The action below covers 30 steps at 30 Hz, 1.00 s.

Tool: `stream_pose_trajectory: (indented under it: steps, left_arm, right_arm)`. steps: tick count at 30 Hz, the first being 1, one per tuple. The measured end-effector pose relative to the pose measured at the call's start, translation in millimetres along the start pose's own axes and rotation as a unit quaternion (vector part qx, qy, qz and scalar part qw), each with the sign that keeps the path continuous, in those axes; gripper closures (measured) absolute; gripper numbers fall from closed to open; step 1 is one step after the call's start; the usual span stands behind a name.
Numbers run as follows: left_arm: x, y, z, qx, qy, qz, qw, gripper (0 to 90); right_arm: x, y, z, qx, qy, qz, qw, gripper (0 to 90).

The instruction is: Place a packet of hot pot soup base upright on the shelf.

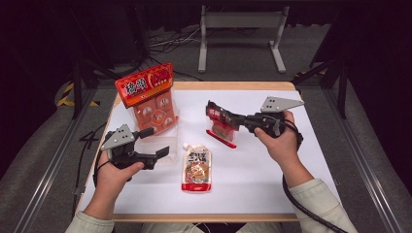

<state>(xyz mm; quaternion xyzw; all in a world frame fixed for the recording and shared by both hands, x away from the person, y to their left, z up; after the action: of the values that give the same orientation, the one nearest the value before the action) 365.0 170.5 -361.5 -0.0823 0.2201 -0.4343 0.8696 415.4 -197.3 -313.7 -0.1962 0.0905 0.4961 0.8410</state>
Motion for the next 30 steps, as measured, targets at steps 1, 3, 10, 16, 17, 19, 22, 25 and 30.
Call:
stream_pose_trajectory:
  steps: [1,3,10,16,17,19,22,25,30]
  left_arm:
    - [1.3,-2.6,0.2,0.003,-0.002,-0.004,1.0,13.2]
    - [3.0,-7.5,0.7,0.006,0.001,-0.015,0.9999,13.2]
    - [8.4,-19.7,1.5,0.023,0.01,-0.03,0.9993,13.3]
    - [15.2,-19.4,1.6,0.021,0.013,-0.034,0.9991,13.4]
    - [18.1,-20.8,1.6,0.023,0.015,-0.038,0.9989,13.4]
    - [19.8,-21.9,1.7,0.024,0.015,-0.04,0.9988,13.4]
    - [24.0,-24.7,2.7,0.034,0.018,-0.044,0.9983,13.4]
    - [29.2,-27.7,3.4,0.039,0.018,-0.045,0.9981,13.1]
    - [38.6,-33.6,4.4,0.056,0.026,-0.046,0.997,13.0]
  right_arm:
    - [-2.5,7.7,4.0,-0.007,-0.006,0.008,0.9999,90.0]
    - [-5.4,14.8,6.8,-0.011,-0.014,0.015,0.9997,90.0]
    - [-12.3,33.5,10.5,-0.015,-0.035,0.042,0.9984,90.0]
    - [-15.6,47.1,10.0,-0.02,-0.036,0.074,0.9964,90.0]
    - [-16.0,50.1,11.5,-0.026,-0.03,0.077,0.9962,90.0]
    - [-16.5,51.6,12.4,-0.027,-0.032,0.079,0.996,90.0]
    - [-17.3,55.9,15.0,-0.036,-0.035,0.083,0.9953,90.0]
    - [-18.4,58.9,15.9,-0.04,-0.034,0.086,0.995,90.0]
    - [-19.0,62.2,17.1,-0.042,-0.033,0.091,0.9945,90.0]
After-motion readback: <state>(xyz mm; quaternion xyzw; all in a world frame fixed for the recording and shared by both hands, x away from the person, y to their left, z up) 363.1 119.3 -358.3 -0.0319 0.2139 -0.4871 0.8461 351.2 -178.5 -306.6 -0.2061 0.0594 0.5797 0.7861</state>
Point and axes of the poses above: each handheld gripper's, and its own axes: x roughly forward along the jaws, z roughly out of its top, y roughly to its left, the point moved 2 cm from there along x, roughly forward along the jaws, and after that the axes turned 15 degrees about -x, right-handed, at the moved point
